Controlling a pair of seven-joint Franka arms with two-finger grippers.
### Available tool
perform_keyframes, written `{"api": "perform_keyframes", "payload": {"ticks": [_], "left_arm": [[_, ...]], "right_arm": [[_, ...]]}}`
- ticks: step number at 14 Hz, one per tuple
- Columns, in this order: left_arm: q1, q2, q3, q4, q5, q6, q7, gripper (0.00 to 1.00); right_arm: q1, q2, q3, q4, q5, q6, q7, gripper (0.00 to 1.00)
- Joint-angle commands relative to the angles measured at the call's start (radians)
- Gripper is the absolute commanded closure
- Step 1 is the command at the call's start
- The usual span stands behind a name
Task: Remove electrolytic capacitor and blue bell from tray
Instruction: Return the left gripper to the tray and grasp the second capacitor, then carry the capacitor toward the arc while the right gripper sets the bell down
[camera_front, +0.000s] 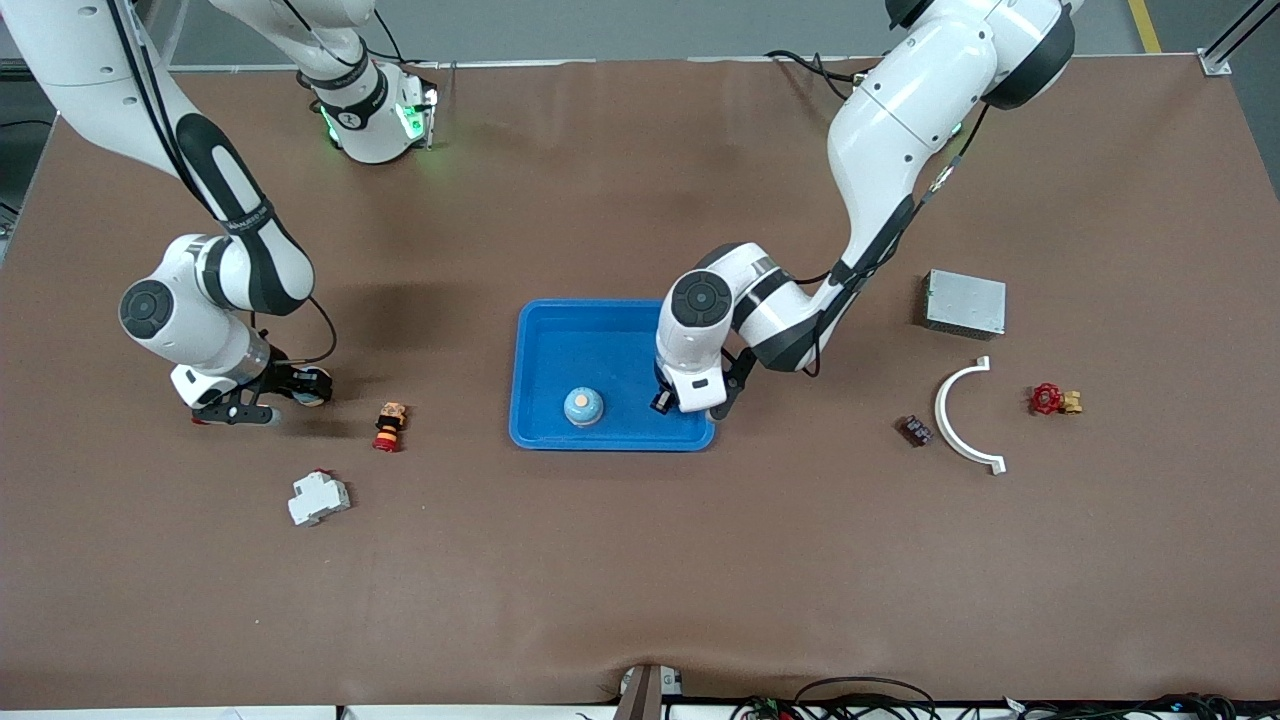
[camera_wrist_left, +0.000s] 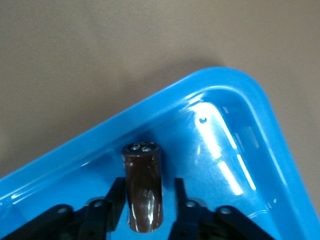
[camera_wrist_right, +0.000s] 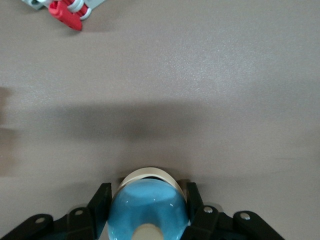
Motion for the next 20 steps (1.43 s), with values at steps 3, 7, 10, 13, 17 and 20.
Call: {"api": "perform_keyframes", "payload": {"ticks": [3,7,10,13,17,20], "left_arm": [[0.031,-0.109,0.009,0.01,0.009,-0.059,-0.01,1.0],[0.209,-0.261,-0.078,0.002,-0.052,-0.229,0.149,1.0],[0.376,-0.324,-0.153,-0.002,-0.107,-0.373,0.417,1.0],[0.485,-0.341,-0.16,-0.007,-0.107,-0.476,0.589,1.0],[0.684,-0.398,-0.161,-0.135,-0.095,-0.546,0.96,1.0],[0.826,-0.423,-0.163,-0.231,-0.058,-0.498,1.1,1.0]], "right_arm": [[-0.014,0.028,0.012,0.009,0.025,0.032,-0.02,0.99],[-0.013,0.022,0.012,0.022,0.028,0.017,-0.007,0.0],[-0.008,-0.033,0.012,0.095,0.028,-0.128,-0.009,0.0],[0.001,-0.102,0.016,0.247,0.028,-0.438,0.02,0.0],[0.081,-0.133,0.018,0.463,0.025,-0.739,0.189,0.0],[0.176,-0.142,0.019,0.526,0.027,-0.792,0.357,0.0]]}}
